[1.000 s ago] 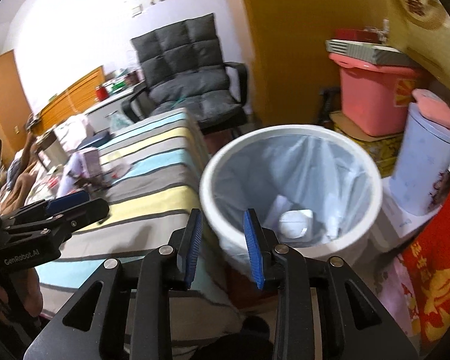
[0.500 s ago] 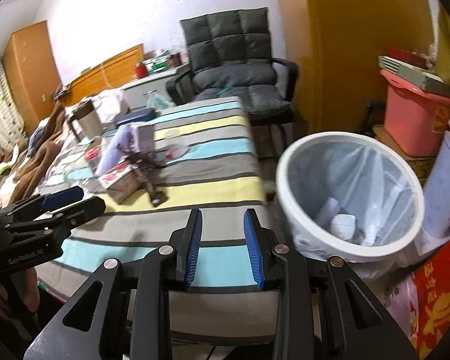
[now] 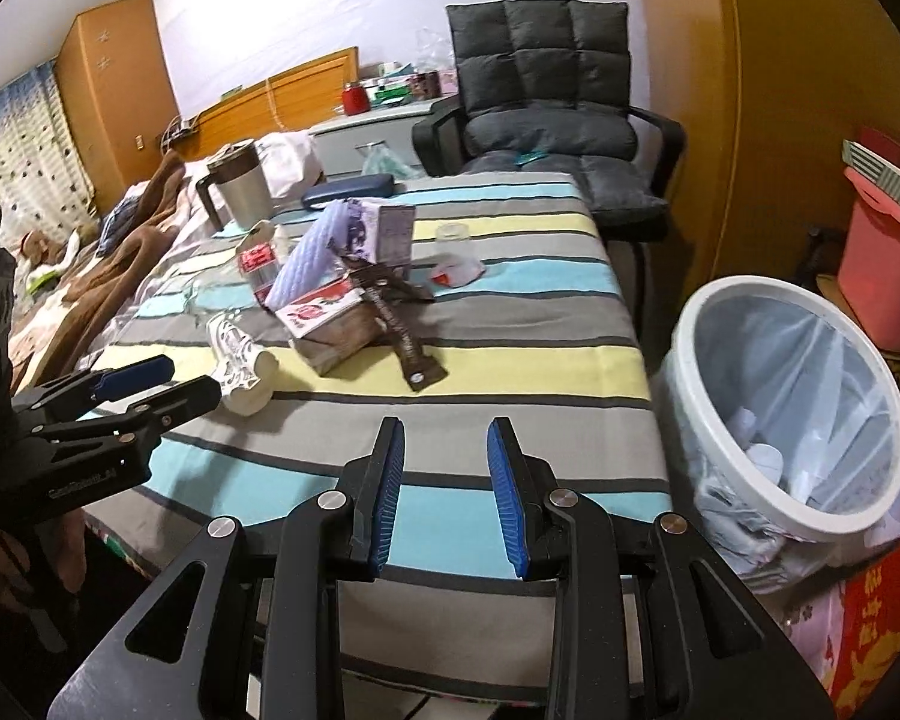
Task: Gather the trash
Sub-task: 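Move both open tools back over the table, then grasp the patterned paper cup with the left tool while the right tool grasps the brown snack wrapper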
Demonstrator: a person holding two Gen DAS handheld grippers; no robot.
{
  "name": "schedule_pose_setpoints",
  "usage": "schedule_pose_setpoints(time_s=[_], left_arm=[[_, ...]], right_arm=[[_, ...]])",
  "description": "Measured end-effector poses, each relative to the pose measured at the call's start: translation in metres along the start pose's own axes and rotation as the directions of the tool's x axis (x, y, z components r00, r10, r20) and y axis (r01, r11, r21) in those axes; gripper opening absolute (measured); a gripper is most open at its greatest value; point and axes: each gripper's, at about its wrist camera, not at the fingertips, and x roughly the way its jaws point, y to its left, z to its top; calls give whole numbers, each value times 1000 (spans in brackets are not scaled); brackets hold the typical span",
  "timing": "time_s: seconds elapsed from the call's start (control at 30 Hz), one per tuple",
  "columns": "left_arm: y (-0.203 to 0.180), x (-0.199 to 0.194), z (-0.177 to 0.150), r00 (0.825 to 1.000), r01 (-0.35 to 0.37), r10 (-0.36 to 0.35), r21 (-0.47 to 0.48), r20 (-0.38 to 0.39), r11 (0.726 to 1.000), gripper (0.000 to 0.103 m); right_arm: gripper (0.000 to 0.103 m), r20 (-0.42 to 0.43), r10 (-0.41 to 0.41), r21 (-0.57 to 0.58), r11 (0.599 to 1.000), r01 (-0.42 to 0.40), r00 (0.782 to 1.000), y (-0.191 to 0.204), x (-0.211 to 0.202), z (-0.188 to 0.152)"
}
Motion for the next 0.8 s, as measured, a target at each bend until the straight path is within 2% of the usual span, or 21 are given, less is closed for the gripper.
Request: schedule_pose_setpoints(time_s=[0.4, 0.57, 0.73, 0.8], left_arm=[[28, 13, 0, 999, -40, 39, -56, -17, 998, 66], [35, 22, 2, 999, -44, 42, -75, -26, 996, 71], [38, 32, 4, 999, -31, 27, -88, -39, 996, 71], [38, 36, 5, 999, -27, 24, -89, -42, 996, 71]], right_arm=[[32, -25, 21, -39, 999, -22, 999, 13, 18, 9], [32, -35, 28, -50, 998, -30, 999, 15, 25, 12], [32, -38, 31, -52, 998, -33, 999, 15, 32, 16], [36, -39, 34, -49, 998, -36, 999, 14, 35, 18]])
